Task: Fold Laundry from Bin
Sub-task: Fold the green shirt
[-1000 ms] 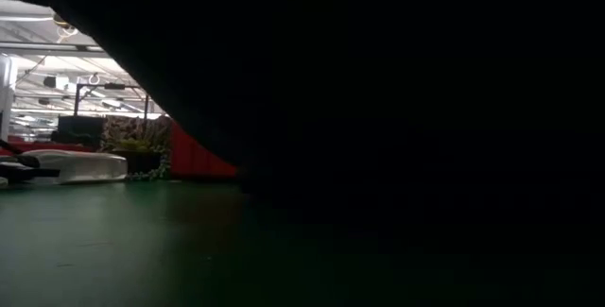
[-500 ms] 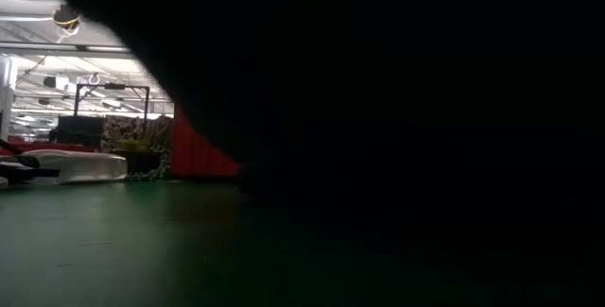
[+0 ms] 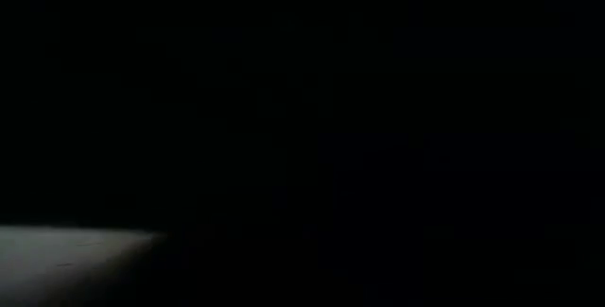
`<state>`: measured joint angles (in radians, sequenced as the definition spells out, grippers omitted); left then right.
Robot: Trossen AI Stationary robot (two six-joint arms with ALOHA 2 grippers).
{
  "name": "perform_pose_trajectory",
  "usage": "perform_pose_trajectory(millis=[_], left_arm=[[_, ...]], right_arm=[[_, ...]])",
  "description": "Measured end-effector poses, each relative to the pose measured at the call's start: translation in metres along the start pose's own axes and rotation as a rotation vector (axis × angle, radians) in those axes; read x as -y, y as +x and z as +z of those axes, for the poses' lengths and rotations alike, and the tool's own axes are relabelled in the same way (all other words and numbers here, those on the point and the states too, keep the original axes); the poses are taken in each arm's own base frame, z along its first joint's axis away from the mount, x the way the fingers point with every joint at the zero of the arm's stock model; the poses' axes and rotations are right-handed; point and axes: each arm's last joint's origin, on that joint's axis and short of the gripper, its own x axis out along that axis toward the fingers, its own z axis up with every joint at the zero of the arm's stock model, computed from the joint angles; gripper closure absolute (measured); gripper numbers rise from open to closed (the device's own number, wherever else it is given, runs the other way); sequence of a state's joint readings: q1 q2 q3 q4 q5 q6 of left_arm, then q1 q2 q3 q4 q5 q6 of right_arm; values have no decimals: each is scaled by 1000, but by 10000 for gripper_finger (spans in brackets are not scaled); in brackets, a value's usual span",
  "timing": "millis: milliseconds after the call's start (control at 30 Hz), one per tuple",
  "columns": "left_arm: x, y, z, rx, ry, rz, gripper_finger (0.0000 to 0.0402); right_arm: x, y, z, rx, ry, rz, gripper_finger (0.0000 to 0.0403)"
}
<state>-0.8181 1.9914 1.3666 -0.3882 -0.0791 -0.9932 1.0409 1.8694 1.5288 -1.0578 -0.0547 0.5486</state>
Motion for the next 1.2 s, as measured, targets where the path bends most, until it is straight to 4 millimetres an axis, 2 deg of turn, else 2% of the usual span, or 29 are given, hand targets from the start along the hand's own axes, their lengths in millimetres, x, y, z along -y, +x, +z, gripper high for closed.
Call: perform_pose_trajectory(millis=[333, 433, 567, 733, 1200], left_arm=[[-2, 5, 9, 26, -22, -27, 276], [-2, 5, 11, -47, -30, -102, 261], [-1, 4, 10, -166, -30, -179, 256], [0, 4, 9, -183, -27, -190, 255], [-5, 5, 13, 29, -23, -24, 255]], right_arm=[[-1, 0, 2, 18, -1, 14, 371], [-1, 0, 2, 19, -1, 14, 371], [-1, 0, 2, 22, -1, 15, 371], [-1, 0, 2, 22, -2, 14, 371], [-1, 0, 2, 17, -2, 14, 371]])
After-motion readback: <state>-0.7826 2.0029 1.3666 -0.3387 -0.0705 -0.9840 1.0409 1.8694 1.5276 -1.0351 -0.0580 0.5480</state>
